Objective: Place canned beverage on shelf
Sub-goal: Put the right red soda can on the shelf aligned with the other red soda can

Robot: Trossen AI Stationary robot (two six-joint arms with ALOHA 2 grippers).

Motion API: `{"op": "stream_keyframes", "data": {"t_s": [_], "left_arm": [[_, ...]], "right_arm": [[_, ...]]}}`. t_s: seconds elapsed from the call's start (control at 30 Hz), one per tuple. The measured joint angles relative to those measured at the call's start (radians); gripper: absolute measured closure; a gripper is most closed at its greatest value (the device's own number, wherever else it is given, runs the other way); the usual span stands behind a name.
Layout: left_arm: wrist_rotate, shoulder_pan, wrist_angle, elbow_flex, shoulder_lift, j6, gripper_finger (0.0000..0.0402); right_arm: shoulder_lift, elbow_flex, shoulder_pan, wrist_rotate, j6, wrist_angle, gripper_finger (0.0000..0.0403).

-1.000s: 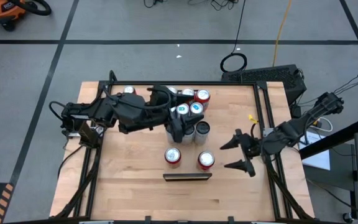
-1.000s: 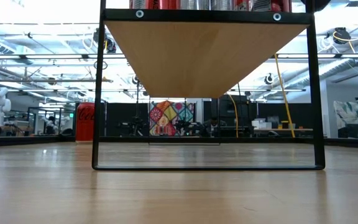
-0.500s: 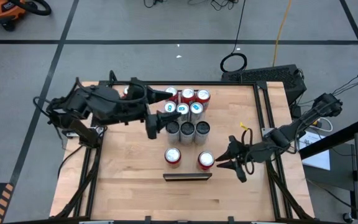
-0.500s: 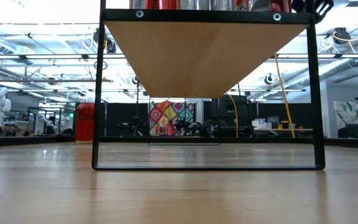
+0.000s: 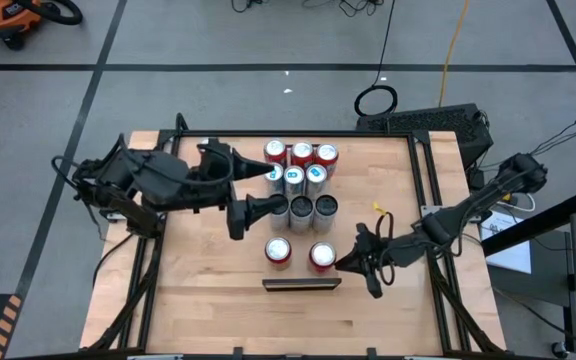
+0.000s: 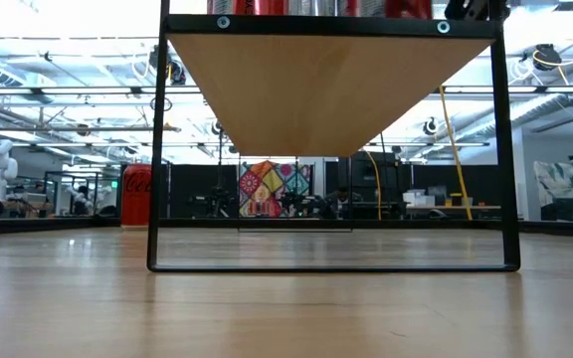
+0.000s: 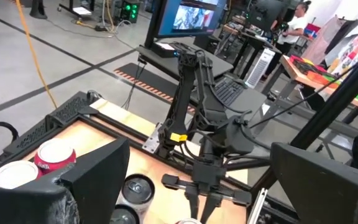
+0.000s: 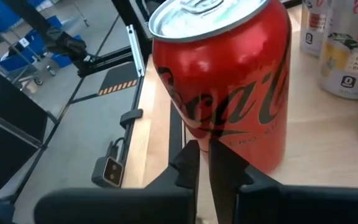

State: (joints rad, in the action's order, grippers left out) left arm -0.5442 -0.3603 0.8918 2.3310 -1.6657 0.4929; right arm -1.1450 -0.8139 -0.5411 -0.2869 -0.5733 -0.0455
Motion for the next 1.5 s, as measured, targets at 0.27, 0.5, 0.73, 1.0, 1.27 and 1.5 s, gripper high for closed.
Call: {"op": "stream_keyframes", "data": {"t_s": [0.27,0.5,0.73,1.0,1.27,1.5], "left_arm": [[-0.004,-0.031,0.011,0.000,0.000,0.001,0.0008],[-0.010,-0.040,0.012,0.000,0.000,0.001,0.0008],[-0.010,-0.040,0.017,0.000,0.000,0.000,0.0008],[-0.010,-0.040,0.023,-0.001,0.000,0.000,0.0008],[-0.033,-0.039,0.043,-0.001,0.000,0.000,0.0008],[-0.064,-0.034,0.051,-0.001,0.000,-0.005,0.0008]], "right_arm": [[-0.051,0.000,0.038,0.001,0.004,0.079,0.0388],[-0.066,0.000,0.054,0.000,0.014,0.105,0.0387],[-0.065,0.000,0.072,0.001,0.044,0.111,0.0387],[-0.091,0.000,0.084,0.009,0.070,0.176,0.0387],[-0.115,0.000,0.084,0.028,0.063,0.202,0.0387],[-0.115,0.000,0.103,0.028,0.065,0.202,0.0387]]}}
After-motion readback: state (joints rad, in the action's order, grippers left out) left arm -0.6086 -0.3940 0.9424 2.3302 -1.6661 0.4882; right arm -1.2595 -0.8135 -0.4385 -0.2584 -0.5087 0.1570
